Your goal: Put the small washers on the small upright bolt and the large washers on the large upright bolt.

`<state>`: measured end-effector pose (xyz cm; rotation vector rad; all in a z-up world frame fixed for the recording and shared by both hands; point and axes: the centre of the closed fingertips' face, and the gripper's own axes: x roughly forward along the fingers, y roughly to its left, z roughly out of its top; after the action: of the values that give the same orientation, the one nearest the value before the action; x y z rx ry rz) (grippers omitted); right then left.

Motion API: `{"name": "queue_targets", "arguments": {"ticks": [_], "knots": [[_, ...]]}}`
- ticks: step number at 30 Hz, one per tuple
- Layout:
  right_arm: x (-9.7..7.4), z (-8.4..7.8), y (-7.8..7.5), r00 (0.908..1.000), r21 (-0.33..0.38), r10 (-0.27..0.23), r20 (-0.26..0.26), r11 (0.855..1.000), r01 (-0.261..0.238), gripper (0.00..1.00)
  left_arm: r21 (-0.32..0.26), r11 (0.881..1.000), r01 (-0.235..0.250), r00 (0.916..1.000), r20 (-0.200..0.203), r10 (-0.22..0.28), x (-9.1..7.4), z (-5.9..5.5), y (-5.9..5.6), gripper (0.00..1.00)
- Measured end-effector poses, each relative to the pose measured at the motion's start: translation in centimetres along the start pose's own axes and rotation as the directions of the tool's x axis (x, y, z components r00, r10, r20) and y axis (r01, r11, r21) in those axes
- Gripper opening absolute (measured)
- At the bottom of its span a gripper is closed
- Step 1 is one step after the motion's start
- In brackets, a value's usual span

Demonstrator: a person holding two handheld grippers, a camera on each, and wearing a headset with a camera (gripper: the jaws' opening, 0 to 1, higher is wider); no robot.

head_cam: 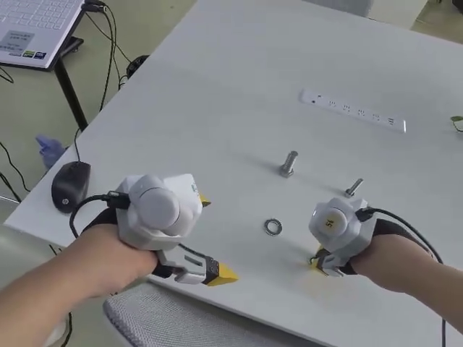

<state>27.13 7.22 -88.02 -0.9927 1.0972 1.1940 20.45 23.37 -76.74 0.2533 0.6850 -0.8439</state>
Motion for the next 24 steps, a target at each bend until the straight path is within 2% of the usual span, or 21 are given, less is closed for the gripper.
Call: {"name": "queue_targets", "arguments": {"ticks": [2, 5, 9, 13, 16, 20, 24], "knots": [[0.0, 0.0, -0.1, 0.9998, 0.012, 0.011, 0.016, 1.000, -0.011, 0.12, -0.004, 1.000, 0.005, 1.0000, 0.006, -0.005, 0.1, 0.4, -0.1, 0.76], [0.0, 0.1, -0.2, 0.9988, 0.068, 0.033, 0.037, 0.997, -0.036, 0.12, 0.009, 1.000, 0.003, 1.0000, -0.004, -0.003, 0.2, 0.7, -0.1, 0.76], [-0.1, -0.1, -0.3, 0.9987, 0.056, 0.036, 0.035, 0.998, -0.038, 0.12, -0.001, 1.000, -0.004, 1.0000, -0.006, 0.004, 0.2, 1.2, -0.3, 0.75], [-0.8, -0.3, -0.7, 0.9976, 0.072, 0.042, 0.054, 0.996, -0.046, 0.12, -0.011, 1.000, -0.003, 1.0000, -0.009, 0.003, 0.7, 1.6, -0.6, 0.75], [-1.7, -1.1, -1.5, 0.9972, 0.083, 0.038, 0.064, 0.996, -0.043, 0.12, -0.002, 1.000, -0.019, 0.9997, -0.018, 0.019, 1.1, 2.2, -0.5, 0.77], [-2.8, -2.7, -2.5, 0.9975, 0.099, 0.033, 0.063, 0.994, -0.039, 0.12, -0.043, 0.999, -0.026, 0.9993, 0.026, 0.027, 1.6, 3.8, -0.5, 0.80], [-3.4, -5.0, -3.9, 0.9976, 0.148, 0.021, 0.065, 0.988, -0.031, 0.12, -0.053, 0.998, -0.022, 0.9988, 0.042, 0.024, 2.4, 4.3, -0.6, 0.86]]}}
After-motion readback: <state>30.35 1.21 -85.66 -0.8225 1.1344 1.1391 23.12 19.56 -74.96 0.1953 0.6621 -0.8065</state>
